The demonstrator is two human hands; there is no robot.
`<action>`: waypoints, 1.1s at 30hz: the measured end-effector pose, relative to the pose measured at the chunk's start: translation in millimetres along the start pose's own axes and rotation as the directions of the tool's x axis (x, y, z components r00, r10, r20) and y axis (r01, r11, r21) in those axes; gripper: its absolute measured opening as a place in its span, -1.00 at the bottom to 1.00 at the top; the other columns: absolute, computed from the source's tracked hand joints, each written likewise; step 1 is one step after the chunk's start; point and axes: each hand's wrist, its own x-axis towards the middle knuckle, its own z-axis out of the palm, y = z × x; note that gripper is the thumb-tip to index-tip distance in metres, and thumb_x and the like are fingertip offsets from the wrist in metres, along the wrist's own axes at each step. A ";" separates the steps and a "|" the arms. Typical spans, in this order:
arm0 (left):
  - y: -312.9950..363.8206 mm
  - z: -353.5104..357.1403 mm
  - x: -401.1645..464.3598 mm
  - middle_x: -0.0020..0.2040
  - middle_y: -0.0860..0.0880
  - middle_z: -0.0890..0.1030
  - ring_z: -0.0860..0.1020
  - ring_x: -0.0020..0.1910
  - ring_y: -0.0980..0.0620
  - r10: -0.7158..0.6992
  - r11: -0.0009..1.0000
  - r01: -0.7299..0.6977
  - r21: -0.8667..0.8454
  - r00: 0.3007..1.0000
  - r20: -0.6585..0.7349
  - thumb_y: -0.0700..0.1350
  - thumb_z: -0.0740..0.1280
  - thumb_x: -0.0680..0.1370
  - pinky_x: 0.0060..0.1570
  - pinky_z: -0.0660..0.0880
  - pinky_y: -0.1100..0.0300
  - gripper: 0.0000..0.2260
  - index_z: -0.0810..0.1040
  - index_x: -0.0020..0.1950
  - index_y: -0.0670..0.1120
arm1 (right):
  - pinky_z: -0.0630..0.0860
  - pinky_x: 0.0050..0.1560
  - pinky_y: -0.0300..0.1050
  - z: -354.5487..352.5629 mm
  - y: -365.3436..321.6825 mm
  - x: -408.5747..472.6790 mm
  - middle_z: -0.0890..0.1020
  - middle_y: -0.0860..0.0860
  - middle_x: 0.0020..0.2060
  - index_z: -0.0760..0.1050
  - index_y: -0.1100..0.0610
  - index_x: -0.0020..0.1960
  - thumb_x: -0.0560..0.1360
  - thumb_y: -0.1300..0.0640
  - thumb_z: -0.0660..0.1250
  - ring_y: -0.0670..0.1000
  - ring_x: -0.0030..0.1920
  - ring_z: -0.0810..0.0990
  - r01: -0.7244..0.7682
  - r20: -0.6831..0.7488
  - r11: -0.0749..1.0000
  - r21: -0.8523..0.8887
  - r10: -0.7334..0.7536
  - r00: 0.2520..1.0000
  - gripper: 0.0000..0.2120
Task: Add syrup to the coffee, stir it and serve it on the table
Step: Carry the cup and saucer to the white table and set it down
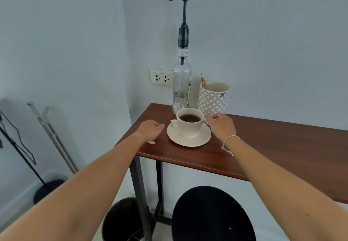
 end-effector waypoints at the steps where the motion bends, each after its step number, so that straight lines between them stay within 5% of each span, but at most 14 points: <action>1: 1.0 2.2 -0.4 0.07 -0.13 0.52 0.53 -0.07 -0.02 -0.008 1.000 0.008 -0.017 1.000 -0.001 -0.01 0.16 0.61 -0.20 0.60 0.21 -0.67 0.47 0.31 -0.11 | 0.36 -0.03 -0.09 4.2 3.9 0.1 0.62 0.12 0.03 0.53 0.15 -0.01 0.54 -0.09 0.18 0.16 0.10 0.54 -0.022 0.010 1.000 -0.003 0.022 1.000 -0.67; 5: 0.8 11.1 1.5 0.06 -0.18 0.59 0.64 0.03 -0.15 -0.046 0.997 0.047 -0.054 0.999 0.005 -0.04 0.16 0.61 -0.02 0.60 0.13 -0.69 0.54 0.19 -0.20 | 0.32 -0.10 -0.11 14.8 14.8 0.4 0.58 0.17 -0.11 0.47 0.22 -0.18 0.58 0.00 0.12 0.13 -0.09 0.48 -0.049 0.026 0.999 -0.010 0.049 0.998 -0.67; 7: 2.0 16.3 4.4 -0.16 -0.14 0.56 0.65 -0.12 -0.12 -0.075 0.992 0.076 -0.104 0.997 0.013 -0.07 0.19 0.60 0.10 0.57 0.07 -0.77 0.54 -0.09 -0.18 | 0.42 -0.10 -0.05 18.7 16.5 3.2 0.55 0.16 -0.21 0.45 0.24 -0.24 0.58 0.05 0.11 0.17 -0.13 0.53 -0.045 0.025 0.999 0.001 0.045 0.999 -0.66; 9: 4.0 21.1 9.0 -0.14 -0.15 0.55 0.59 -0.31 -0.01 -0.112 0.978 0.114 -0.177 0.993 0.021 -0.11 0.23 0.58 0.13 0.56 0.06 -0.80 0.50 -0.19 -0.16 | 0.56 -0.02 0.07 22.3 17.8 6.4 0.55 0.15 -0.27 0.44 0.23 -0.30 0.56 0.08 0.15 0.23 -0.13 0.60 -0.051 0.042 0.998 0.024 0.050 0.998 -0.67; 14: 8.7 31.5 16.0 0.11 -0.20 0.59 0.59 -0.27 0.02 -0.151 0.927 0.169 -0.335 0.985 0.081 -0.18 0.31 0.55 -0.05 0.61 0.18 -0.68 0.48 0.24 -0.31 | 0.53 -0.08 0.02 26.9 18.7 12.4 0.55 0.16 -0.30 0.47 0.23 -0.30 0.46 0.15 0.25 0.16 -0.22 0.54 -0.070 0.136 0.995 -0.069 0.079 0.988 -0.79; 20: 14.7 39.8 17.9 0.28 -0.19 0.51 0.56 0.17 -0.11 -0.161 0.894 0.179 -0.410 0.984 0.078 -0.32 0.45 0.40 -0.38 0.59 0.29 -0.55 0.47 0.27 -0.29 | 0.42 -0.30 -0.12 27.9 15.4 21.6 0.56 0.13 -0.25 0.44 0.18 -0.33 0.41 0.12 0.35 0.10 -0.23 0.53 -0.131 0.232 0.982 -0.138 0.160 0.959 -0.80; 24: 18.3 41.6 18.3 0.27 -0.19 0.51 0.54 0.21 -0.13 -0.194 0.862 0.209 -0.462 0.978 0.080 -0.37 0.44 0.39 -0.23 0.59 0.19 -0.56 0.48 0.25 -0.28 | 0.55 -0.10 -0.06 30.6 16.4 27.6 0.59 0.13 -0.18 0.56 0.25 -0.06 0.43 0.12 0.36 0.10 -0.17 0.57 -0.148 0.234 0.979 -0.141 0.178 0.956 -0.81; 33: 24.0 42.7 16.3 0.30 -0.19 0.49 0.53 0.23 -0.17 -0.217 0.811 0.240 -0.533 0.970 0.107 -0.42 0.36 0.45 -0.08 0.58 0.09 -0.61 0.46 0.27 -0.29 | 0.46 -0.18 -0.09 30.1 17.6 28.0 0.58 0.12 -0.19 0.47 0.21 -0.12 0.44 0.10 0.38 0.11 -0.19 0.55 -0.165 0.213 0.980 -0.112 0.186 0.959 -0.82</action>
